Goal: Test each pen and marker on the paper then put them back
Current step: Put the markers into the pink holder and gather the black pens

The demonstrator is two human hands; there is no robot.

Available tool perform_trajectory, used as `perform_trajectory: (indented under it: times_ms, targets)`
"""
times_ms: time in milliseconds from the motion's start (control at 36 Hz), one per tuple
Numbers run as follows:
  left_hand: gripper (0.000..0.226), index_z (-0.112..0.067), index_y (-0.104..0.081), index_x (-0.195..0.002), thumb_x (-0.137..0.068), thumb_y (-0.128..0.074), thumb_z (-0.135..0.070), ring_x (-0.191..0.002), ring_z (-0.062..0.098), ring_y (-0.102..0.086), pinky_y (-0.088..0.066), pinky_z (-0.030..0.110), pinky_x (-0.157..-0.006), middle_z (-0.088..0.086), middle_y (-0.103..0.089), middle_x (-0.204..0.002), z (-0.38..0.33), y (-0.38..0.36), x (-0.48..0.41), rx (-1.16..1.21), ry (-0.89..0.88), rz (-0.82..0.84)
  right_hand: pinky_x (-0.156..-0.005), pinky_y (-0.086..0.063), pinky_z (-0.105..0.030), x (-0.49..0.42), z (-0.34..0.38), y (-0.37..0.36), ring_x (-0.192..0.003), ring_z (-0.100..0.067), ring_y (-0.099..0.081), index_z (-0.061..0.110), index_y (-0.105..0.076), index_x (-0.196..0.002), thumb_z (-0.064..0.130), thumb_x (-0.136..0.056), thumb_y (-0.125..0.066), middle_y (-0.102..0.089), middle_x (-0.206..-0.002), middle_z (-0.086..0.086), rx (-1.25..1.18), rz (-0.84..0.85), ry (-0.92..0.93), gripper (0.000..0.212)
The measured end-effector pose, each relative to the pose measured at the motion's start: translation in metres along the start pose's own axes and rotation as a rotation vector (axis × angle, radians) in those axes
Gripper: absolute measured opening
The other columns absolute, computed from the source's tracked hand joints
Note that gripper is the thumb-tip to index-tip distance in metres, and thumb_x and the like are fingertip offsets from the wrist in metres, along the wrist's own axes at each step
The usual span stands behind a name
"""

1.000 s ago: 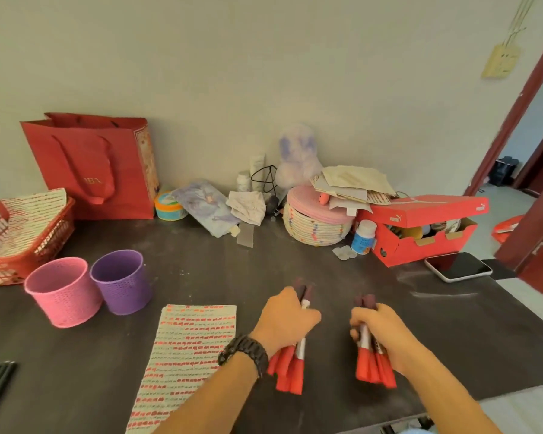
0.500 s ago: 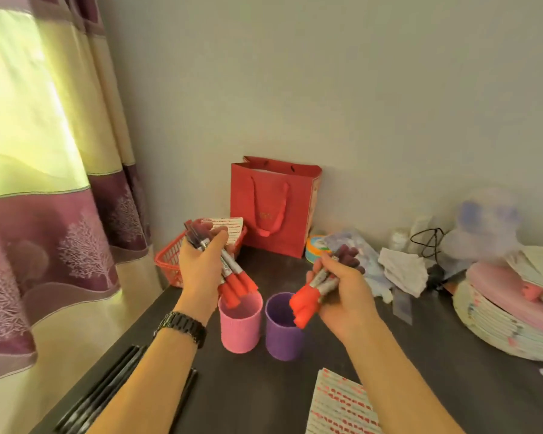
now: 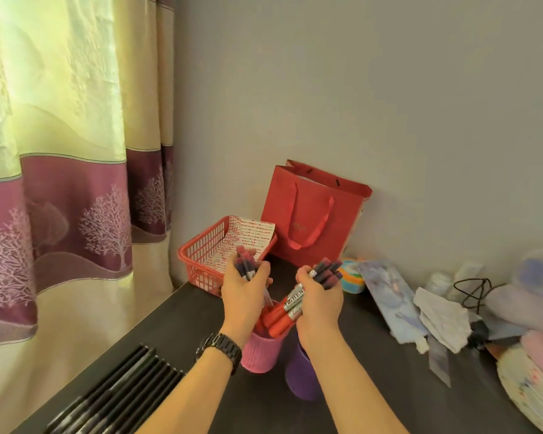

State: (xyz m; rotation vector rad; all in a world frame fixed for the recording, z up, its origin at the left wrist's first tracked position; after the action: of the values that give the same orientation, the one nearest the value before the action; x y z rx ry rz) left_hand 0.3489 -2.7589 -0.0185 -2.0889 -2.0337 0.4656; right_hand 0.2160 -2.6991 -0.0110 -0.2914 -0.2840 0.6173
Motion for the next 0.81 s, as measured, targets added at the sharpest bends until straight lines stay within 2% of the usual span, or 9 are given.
perform_trajectory:
  times_ms: [83, 167, 250, 333, 417, 556, 667, 694, 806]
  targets:
    - [0.024, -0.042, -0.059, -0.103, -0.090, -0.074, -0.028, -0.082, 0.018, -0.074, -0.061, 0.038, -0.072, -0.009, -0.071, -0.091, 0.007, -0.002, 0.001, -0.091, -0.040, 0.037, -0.079, -0.055, -0.040, 0.000, -0.010, 0.000, -0.089, -0.023, -0.068, 0.023, -0.056, -0.118, 0.012, -0.084, -0.077, -0.067, -0.101, -0.005, 0.043, -0.010, 0.029, 0.042]
    - [0.017, -0.038, -0.061, -0.094, -0.087, -0.075, -0.034, -0.084, 0.020, -0.072, -0.059, 0.042, -0.078, -0.009, -0.071, -0.086, 0.005, -0.005, 0.000, -0.181, -0.088, 0.109, -0.088, -0.056, -0.042, 0.000, -0.012, -0.004, -0.094, -0.020, -0.069, 0.027, -0.057, -0.118, 0.014, -0.084, -0.078, -0.069, -0.105, 0.000, 0.119, 0.027, 0.096, 0.042]
    - [0.018, -0.038, -0.063, -0.095, -0.085, -0.077, -0.034, -0.081, 0.014, -0.073, -0.058, 0.034, -0.073, -0.013, -0.072, -0.088, 0.006, -0.005, -0.004, -0.196, -0.040, 0.125, -0.091, -0.055, -0.043, -0.001, -0.010, -0.008, -0.097, -0.020, -0.069, 0.023, -0.056, -0.125, 0.015, -0.085, -0.077, -0.069, -0.108, -0.001, 0.135, 0.017, 0.117, 0.045]
    - [0.021, -0.031, -0.066, -0.099, -0.084, -0.079, -0.025, -0.079, 0.016, -0.074, -0.056, 0.023, -0.065, -0.002, -0.072, -0.100, 0.008, -0.002, -0.009, -0.114, 0.055, 0.137, -0.096, -0.054, -0.047, -0.007, -0.007, -0.009, -0.102, -0.025, -0.067, 0.019, -0.051, -0.133, 0.017, -0.086, -0.075, -0.066, -0.115, -0.005, 0.121, -0.030, 0.083, 0.053]
    - [0.024, -0.028, -0.068, -0.100, -0.082, -0.082, -0.023, -0.080, 0.019, -0.076, -0.057, 0.026, -0.067, 0.004, -0.071, -0.105, 0.010, -0.001, -0.011, -0.078, 0.124, 0.196, -0.098, -0.053, -0.049, -0.009, -0.006, -0.008, -0.106, -0.026, -0.066, 0.021, -0.048, -0.135, 0.023, -0.088, -0.074, -0.064, -0.119, -0.003, 0.196, -0.054, 0.128, 0.053]
    - [0.019, -0.023, -0.072, -0.101, -0.084, -0.081, -0.024, -0.085, 0.022, -0.076, -0.059, 0.024, -0.070, 0.010, -0.073, -0.103, 0.014, -0.003, -0.006, -0.016, 0.133, 0.298, -0.094, -0.050, -0.034, 0.001, -0.004, -0.017, -0.101, -0.014, -0.060, 0.025, -0.050, -0.134, 0.024, -0.089, -0.074, -0.061, -0.111, 0.009, 0.259, -0.022, 0.259, 0.051]
    - [0.031, -0.035, -0.072, -0.096, -0.078, -0.073, -0.060, -0.093, 0.008, -0.072, -0.054, 0.021, -0.075, -0.005, -0.075, -0.101, 0.017, -0.004, 0.003, -0.009, 0.097, 0.291, -0.066, -0.046, -0.007, 0.015, -0.007, -0.021, -0.091, -0.005, -0.067, 0.035, -0.059, -0.105, 0.026, -0.089, -0.073, -0.068, -0.098, 0.015, 0.384, 0.078, 0.368, 0.024]
    - [0.036, -0.034, -0.072, -0.097, -0.081, -0.068, -0.066, -0.096, 0.010, -0.072, -0.054, 0.025, -0.080, -0.005, -0.076, -0.103, 0.018, -0.004, 0.004, 0.007, 0.099, 0.284, -0.061, -0.046, -0.005, 0.019, -0.010, -0.021, -0.089, -0.001, -0.067, 0.038, -0.058, -0.101, 0.028, -0.088, -0.075, -0.067, -0.096, 0.018, 0.409, 0.115, 0.376, 0.024]
    - [0.053, -0.031, -0.075, -0.101, -0.090, -0.044, -0.073, -0.101, 0.017, -0.072, -0.055, 0.035, -0.088, -0.001, -0.076, -0.106, 0.023, -0.006, 0.004, 0.025, 0.123, 0.240, -0.059, -0.045, -0.001, 0.028, -0.014, -0.016, -0.086, 0.010, -0.062, 0.039, -0.050, -0.118, 0.043, -0.084, -0.077, -0.062, -0.104, 0.023, 0.386, 0.142, 0.348, 0.043]
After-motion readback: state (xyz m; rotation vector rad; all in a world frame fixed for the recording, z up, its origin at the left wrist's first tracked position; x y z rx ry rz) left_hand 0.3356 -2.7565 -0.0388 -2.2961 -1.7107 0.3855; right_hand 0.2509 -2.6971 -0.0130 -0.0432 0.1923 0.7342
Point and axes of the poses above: each hand's wrist, its own x-axis away from the middle knuckle, its own y-axis out of the back of the hand, z = x × y, the point moved 5 cm from there along -x, towards the middle knuckle
